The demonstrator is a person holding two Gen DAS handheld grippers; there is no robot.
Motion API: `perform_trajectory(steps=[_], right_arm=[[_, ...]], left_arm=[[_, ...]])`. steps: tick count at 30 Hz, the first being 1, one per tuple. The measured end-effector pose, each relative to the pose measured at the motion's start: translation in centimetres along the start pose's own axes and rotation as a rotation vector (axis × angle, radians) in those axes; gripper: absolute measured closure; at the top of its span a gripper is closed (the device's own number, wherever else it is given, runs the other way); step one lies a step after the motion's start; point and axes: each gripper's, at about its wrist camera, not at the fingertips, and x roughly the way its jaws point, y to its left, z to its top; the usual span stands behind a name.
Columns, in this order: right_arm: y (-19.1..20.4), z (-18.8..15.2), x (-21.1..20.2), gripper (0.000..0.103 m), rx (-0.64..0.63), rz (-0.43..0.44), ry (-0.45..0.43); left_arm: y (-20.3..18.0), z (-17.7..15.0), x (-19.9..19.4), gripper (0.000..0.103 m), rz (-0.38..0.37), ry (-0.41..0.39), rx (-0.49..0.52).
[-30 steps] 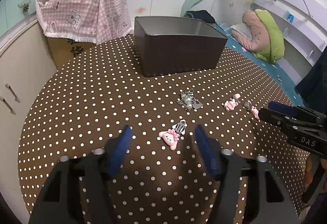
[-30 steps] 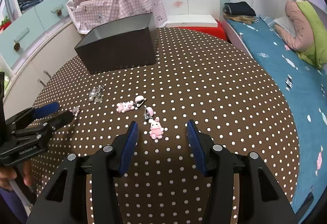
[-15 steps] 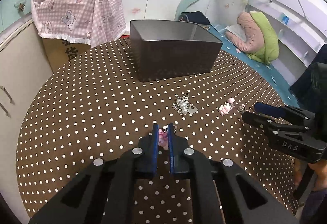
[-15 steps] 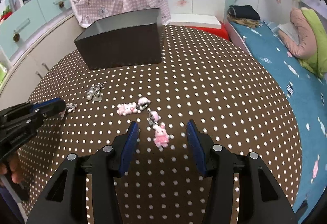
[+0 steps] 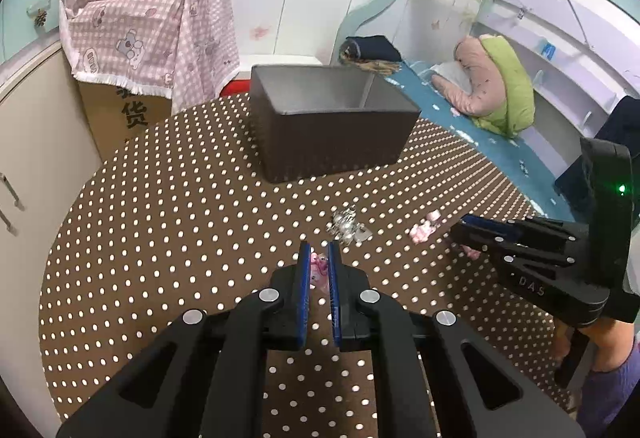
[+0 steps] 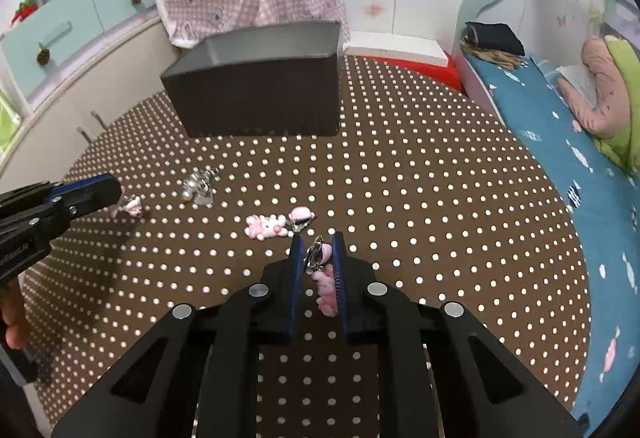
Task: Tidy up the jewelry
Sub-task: 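Grasp a pink charm with the left tool while the right tool grasps a pink bunny charm, then carry both pink charms into the grey box and open both tools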
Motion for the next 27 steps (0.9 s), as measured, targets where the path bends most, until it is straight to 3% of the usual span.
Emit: perform_trajectory(steps=[17, 27], right_arm=[[-1.6, 4.2, -5.0, 0.091, 0.039, 0.087, -0.123], [-1.8, 9.4, -5.6, 0.091, 0.048, 0.162, -0.168]], left_arm=[[0.1, 5.0, -3.3, 0.096, -0.105, -0.102, -0.024], [-0.4, 10.5, -1.7, 0.096, -0.163, -0.11, -0.02]])
